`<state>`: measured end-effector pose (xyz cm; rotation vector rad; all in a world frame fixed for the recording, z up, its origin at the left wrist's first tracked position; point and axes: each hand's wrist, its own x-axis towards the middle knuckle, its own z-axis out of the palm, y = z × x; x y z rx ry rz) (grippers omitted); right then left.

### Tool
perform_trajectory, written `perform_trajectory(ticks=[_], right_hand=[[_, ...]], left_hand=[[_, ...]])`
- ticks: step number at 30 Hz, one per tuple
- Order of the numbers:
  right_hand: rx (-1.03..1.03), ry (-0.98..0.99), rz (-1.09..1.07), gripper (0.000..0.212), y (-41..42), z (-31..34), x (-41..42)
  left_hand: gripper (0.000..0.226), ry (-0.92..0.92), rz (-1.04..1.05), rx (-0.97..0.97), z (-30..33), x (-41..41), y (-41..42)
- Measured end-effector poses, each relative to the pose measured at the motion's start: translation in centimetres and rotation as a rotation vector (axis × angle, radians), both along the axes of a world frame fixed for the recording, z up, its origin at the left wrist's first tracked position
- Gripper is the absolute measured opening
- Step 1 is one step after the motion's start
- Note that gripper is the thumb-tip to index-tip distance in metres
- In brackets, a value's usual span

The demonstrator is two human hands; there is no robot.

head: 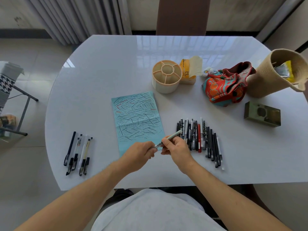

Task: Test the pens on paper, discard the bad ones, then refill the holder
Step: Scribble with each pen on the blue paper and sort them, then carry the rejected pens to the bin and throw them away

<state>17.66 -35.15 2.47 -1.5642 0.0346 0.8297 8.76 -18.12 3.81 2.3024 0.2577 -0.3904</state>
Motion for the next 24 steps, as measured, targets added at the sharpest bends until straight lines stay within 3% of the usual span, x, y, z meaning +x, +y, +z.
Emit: perform_trajectory(ticks=[5,9,14,18,24], right_hand=[[-0.088,-0.032,-0.117,0.006,-0.6,0.5,3.5],[-0.537,-0.38,0.051,0.007,-3.5,0.5,6.9],[-0.793,-0.566,0.235,0.02,-5.0,-0.6,8.8],[-0.874,-0.636,0.311,0.029,-5.1,-1.6,9.3],[-0.851,-0.723,0.272,0.021,-5.3,-2.5,8.9]], left_hand=[[0.023,-0.022,0.022,0.105,-1.2,-0.5,1.8],[0.022,0.026,0.088,0.153,-2.2,-2.5,3.7],[0.023,0.101,0.147,0.216,-3.0,-4.3,5.4],[0.022,0.131,0.188,0.218,-3.6,-6.0,5.8],[0.021,0.177,0.276,0.209,-4.2,-9.3,6.1]])
